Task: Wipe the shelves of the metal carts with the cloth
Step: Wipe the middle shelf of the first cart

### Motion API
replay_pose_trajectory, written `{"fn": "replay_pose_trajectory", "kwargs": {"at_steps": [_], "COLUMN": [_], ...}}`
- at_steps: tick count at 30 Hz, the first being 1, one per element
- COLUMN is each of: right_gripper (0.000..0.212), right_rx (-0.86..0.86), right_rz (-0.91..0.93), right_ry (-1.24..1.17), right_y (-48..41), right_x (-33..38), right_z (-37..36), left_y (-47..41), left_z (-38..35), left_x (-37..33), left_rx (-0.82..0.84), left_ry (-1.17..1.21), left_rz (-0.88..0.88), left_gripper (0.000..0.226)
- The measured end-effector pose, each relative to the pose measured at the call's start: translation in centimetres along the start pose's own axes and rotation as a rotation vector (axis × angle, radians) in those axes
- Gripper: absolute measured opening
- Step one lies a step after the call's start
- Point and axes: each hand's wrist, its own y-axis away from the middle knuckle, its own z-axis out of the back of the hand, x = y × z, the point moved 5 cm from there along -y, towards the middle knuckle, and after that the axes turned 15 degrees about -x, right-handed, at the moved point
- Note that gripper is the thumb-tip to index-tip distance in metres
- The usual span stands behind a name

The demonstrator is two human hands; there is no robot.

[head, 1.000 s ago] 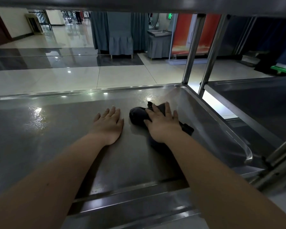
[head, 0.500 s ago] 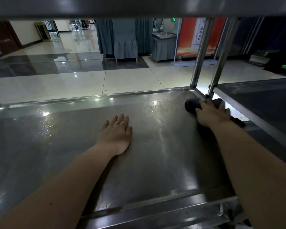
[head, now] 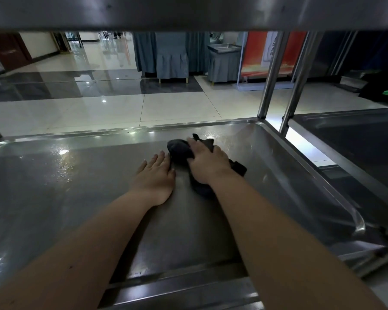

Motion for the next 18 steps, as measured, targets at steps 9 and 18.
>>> {"fn": "replay_pose_trajectory", "kwargs": {"at_steps": [9,18], "right_gripper": [0.035,0.055], "right_rx": [-0.237,0.098], "right_rz": [-0.232,-0.080], "right_ry": [-0.019,0.099], "right_y": [-1.0,-1.4], "right_x": [-14.9,-15.9], "right_z": [5.6,5.1], "left_y": [-0.1,-5.0], "left_z": [0.5,1.0], "left_x": [-0.3,-1.5], "left_rx": [-0.039,-0.111], "left_ry": [-0.001,0.002], "left_rz": [0.001,-0.039], "left_gripper": [0.053,0.047]}}
